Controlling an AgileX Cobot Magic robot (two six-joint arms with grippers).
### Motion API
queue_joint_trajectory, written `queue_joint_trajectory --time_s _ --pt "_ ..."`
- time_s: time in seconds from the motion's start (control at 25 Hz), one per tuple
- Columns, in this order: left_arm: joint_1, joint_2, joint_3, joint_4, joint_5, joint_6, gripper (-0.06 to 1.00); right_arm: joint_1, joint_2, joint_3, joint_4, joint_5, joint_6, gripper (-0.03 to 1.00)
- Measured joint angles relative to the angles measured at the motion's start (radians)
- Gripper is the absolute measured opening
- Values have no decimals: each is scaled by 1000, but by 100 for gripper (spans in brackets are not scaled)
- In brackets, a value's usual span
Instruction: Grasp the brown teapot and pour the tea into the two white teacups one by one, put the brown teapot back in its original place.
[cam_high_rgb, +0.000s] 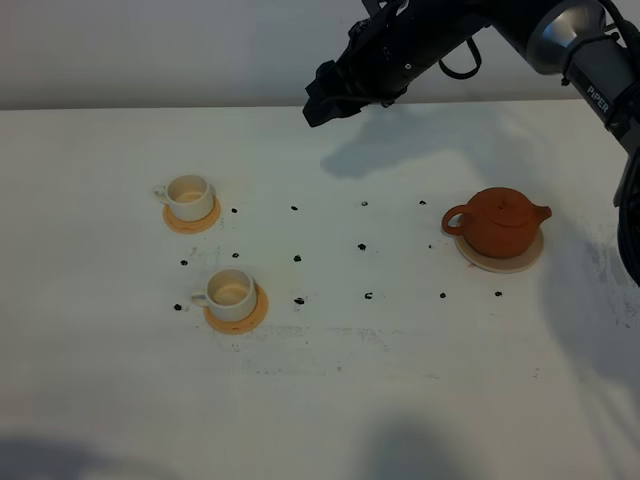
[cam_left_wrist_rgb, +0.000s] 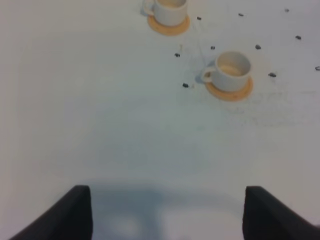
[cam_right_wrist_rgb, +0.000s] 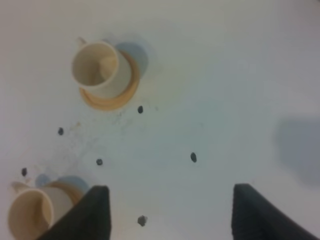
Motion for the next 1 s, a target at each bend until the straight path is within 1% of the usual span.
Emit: queue_joint_trajectory --time_s 0.2,0.64,0.88,1.0 --pt "0 -71 48 1 33 -6 60 0 0 0 -11 4 8 51" --pt "0 -106 49 0 34 -7 60 0 0 0 -17 10 13 51" --pt "0 -113 49 0 35 -7 60 0 0 0 -64 11 13 51" --pt "0 -113 49 0 35 -7 60 0 0 0 -70 12 13 51"
